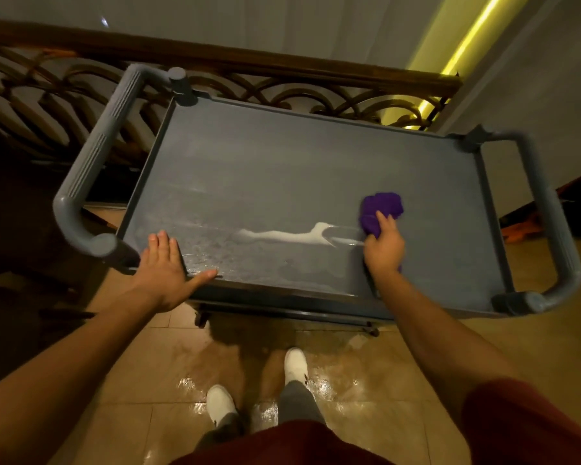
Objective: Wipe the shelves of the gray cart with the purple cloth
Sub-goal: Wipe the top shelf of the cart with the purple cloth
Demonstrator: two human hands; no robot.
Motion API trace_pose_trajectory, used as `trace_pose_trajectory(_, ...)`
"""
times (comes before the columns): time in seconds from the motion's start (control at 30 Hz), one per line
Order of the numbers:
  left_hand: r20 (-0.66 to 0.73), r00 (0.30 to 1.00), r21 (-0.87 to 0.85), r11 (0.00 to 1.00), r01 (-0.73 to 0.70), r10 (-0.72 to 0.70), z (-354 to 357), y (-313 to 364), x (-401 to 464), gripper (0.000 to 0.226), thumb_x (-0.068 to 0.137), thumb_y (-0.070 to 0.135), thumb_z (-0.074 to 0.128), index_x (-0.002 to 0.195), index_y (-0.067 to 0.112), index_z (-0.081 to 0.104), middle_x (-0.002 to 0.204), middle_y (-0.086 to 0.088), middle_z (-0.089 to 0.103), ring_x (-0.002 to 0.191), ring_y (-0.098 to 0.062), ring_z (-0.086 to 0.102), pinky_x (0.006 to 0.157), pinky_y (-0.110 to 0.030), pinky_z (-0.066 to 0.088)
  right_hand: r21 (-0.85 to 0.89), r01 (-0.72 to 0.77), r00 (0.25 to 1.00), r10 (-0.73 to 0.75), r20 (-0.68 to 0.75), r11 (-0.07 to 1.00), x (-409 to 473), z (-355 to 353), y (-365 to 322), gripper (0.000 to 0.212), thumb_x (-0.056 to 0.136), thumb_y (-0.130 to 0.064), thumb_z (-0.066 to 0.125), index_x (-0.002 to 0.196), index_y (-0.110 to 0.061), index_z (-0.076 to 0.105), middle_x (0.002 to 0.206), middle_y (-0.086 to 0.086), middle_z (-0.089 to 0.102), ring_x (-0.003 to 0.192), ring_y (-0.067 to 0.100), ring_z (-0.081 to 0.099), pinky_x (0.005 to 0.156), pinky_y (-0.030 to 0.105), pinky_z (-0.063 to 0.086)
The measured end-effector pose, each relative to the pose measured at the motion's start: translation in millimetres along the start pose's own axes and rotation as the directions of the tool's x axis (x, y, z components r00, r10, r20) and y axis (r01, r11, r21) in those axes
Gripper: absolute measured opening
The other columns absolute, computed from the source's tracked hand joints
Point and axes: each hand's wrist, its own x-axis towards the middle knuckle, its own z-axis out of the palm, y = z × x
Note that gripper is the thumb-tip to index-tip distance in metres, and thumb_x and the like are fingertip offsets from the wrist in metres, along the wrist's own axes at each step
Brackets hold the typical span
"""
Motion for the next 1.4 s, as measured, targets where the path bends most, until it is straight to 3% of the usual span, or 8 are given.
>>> trace_pose_trajectory(0.23, 0.067, 0.998, 0.028, 1.0, -0.006, 0.004, -10, -6, 0, 0.135, 0.059, 0.098, -0.004, 0.156, 0.005, -0.007, 0.163, -0.026, -0.015, 0.15, -0.043, -0.013, 0.123, -0.055, 0.001, 0.086, 0.202, 0.959, -0.215, 0.183, 0.976, -85, 94, -120, 0.056, 0.094, -0.002, 0.058, 0.148, -0.014, 0.052, 0.162, 0.012, 0.036, 0.148, 0.029, 0.038, 0.119, 0.04, 0.033)
trace_pose_trajectory(0.4, -0.004, 0.99, 0.075, 0.987, -0.144, 0.144, -1, -38, -10, 0.12, 0.06, 0.1, -0.006, 0.156, 0.028, -0.014, 0.165, -0.017, -0.012, 0.15, -0.042, -0.014, 0.116, -0.052, -0.009, -0.041, 0.248, 0.966, -0.244, 0.088, 0.968, -62, 65, -102, 0.057, 0.093, -0.003, 0.057, 0.148, -0.011, 0.05, 0.158, 0.017, 0.042, 0.148, 0.037, 0.036, 0.122, 0.045, 0.027)
trace_pose_trajectory(0.5, -0.012, 0.984, 0.068, 0.982, -0.175, 0.176, 13, -40, -15, 0.105, 0.063, 0.099, -0.003, 0.151, 0.044, -0.02, 0.163, -0.015, -0.02, 0.148, -0.044, -0.019, 0.112, -0.051, -0.013, -0.136, 0.115, 0.991, -0.123, -0.056, 0.984, -53, 45, -75, 0.055, 0.098, -0.017, 0.056, 0.152, -0.015, 0.044, 0.161, 0.015, 0.037, 0.151, 0.04, 0.026, 0.122, 0.05, 0.023)
trace_pose_trajectory(0.63, -0.037, 0.982, 0.093, 0.979, -0.182, 0.186, 17, -39, -12, 0.104, 0.063, 0.099, -0.003, 0.151, 0.045, -0.019, 0.163, -0.018, -0.02, 0.148, -0.046, -0.018, 0.115, -0.054, -0.009, -0.015, 0.135, 0.991, -0.135, 0.026, 0.991, -54, 55, -77, 0.063, 0.097, -0.02, 0.064, 0.155, -0.015, 0.039, 0.165, 0.02, 0.027, 0.154, 0.036, 0.022, 0.124, 0.047, 0.022)
trace_pose_trajectory(0.77, -0.021, 0.98, 0.128, 0.972, -0.194, 0.199, 14, -42, -12, 0.109, 0.063, 0.1, 0.008, 0.152, 0.042, -0.019, 0.163, -0.019, -0.022, 0.147, -0.048, -0.02, 0.118, -0.057, -0.005, 0.055, 0.121, 0.991, -0.123, 0.046, 0.991, -63, 93, -111, 0.056, 0.09, 0.0, 0.061, 0.144, -0.012, 0.055, 0.16, 0.015, 0.04, 0.147, 0.033, 0.038, 0.122, 0.042, 0.029)
trace_pose_trajectory(1.0, 0.052, 0.963, 0.035, 0.964, -0.265, 0.263, 4, -57, -13, 0.102, 0.076, 0.087, 0.039, 0.155, 0.042, -0.006, 0.163, -0.018, -0.022, 0.147, -0.045, -0.022, 0.119, -0.054, -0.004, 0.173, 0.158, 0.975, -0.181, 0.131, 0.972, -111, 156, -185, 0.055, 0.09, 0.004, 0.059, 0.143, -0.013, 0.058, 0.158, 0.01, 0.044, 0.146, 0.029, 0.04, 0.123, 0.041, 0.029)
trace_pose_trajectory(1.27, 0.146, 0.961, 0.001, 0.972, -0.236, 0.233, -14, -61, -17, 0.084, 0.085, 0.072, 0.049, 0.155, 0.047, 0.009, 0.165, -0.015, -0.018, 0.15, -0.039, -0.018, 0.121, -0.052, 0.0, 0.113, 0.423, 0.841, -0.436, 0.32, 0.899, -152, 198, -239, 0.047, 0.098, -0.037, 0.057, 0.144, -0.029, 0.054, 0.158, 0.0, 0.045, 0.148, 0.022, 0.036, 0.124, 0.045, 0.027)
trace_pose_trajectory(1.4, -0.066, 0.978, 0.036, 0.98, -0.195, 0.197, -7, -54, -44, 0.071, 0.093, 0.058, 0.046, 0.155, 0.04, 0.016, 0.167, -0.018, 0.004, 0.153, -0.038, -0.005, 0.122, -0.051, 0.0, 0.154, 0.459, 0.808, -0.483, 0.336, 0.875, -116, 173, -232, 0.048, 0.098, -0.043, 0.055, 0.144, -0.028, 0.056, 0.154, 0.005, 0.05, 0.143, 0.025, 0.043, 0.119, 0.041, 0.034)
